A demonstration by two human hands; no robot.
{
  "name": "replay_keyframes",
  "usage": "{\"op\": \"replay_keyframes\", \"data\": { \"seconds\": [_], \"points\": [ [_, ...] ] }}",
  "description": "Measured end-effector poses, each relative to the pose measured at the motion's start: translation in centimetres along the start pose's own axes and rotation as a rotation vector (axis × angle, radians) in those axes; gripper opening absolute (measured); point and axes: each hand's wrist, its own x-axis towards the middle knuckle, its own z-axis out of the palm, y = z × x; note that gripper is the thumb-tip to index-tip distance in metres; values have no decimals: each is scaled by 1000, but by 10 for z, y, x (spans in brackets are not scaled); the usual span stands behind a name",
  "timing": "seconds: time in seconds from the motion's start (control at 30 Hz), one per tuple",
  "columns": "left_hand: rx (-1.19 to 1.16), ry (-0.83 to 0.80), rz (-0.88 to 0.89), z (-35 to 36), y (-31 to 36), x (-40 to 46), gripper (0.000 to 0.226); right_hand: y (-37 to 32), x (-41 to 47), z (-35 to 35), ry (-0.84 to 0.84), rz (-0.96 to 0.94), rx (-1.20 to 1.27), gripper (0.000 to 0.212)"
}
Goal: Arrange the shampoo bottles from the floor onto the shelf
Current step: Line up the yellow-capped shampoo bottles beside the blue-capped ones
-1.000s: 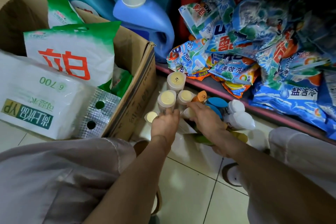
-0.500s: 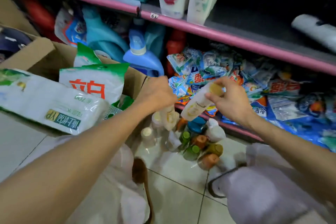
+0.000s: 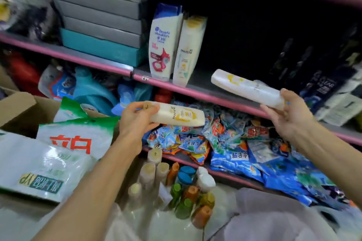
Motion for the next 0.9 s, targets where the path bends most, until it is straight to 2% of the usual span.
{"op": "replay_keyframes", "data": {
  "seconds": [0.13,0.2,0.27,0.33,0.47,0.53,0.57,0.67,0.7,0.77,0.9],
  "points": [
    [-106,-38,4,7,-4,-1,10,6,16,4,148,35,153,52],
    [-143,-48,7,11,-5,-2,9,14,23,5,161,62,343,52],
    [-154,-60,10,15,-7,-4,9,15,38,2,153,216,558,52],
    [-176,-84,22,18,-9,-7,10,19,43,6,166,236,506,52],
    [-206,-139,48,20,-6,-8,12,20,23,15,-21,232,98,53],
    [-182,-190,75,22,-6,-8,14,35,4,19,-187,124,-271,56],
    [-163,-211,86,23,-6,-9,15,43,-8,19,-289,-10,-508,58],
    [-91,-282,110,26,-7,-12,16,61,-35,23,-648,-596,-1217,67],
    [-66,-301,119,28,-8,-13,15,67,-40,25,-750,-669,-1354,68],
    [-15,-314,140,30,-9,-16,18,81,-49,26,-841,-582,-1433,61],
    [81,-310,269,35,-16,-18,22,113,-60,19,-711,-575,-1361,47]
  ]
}}
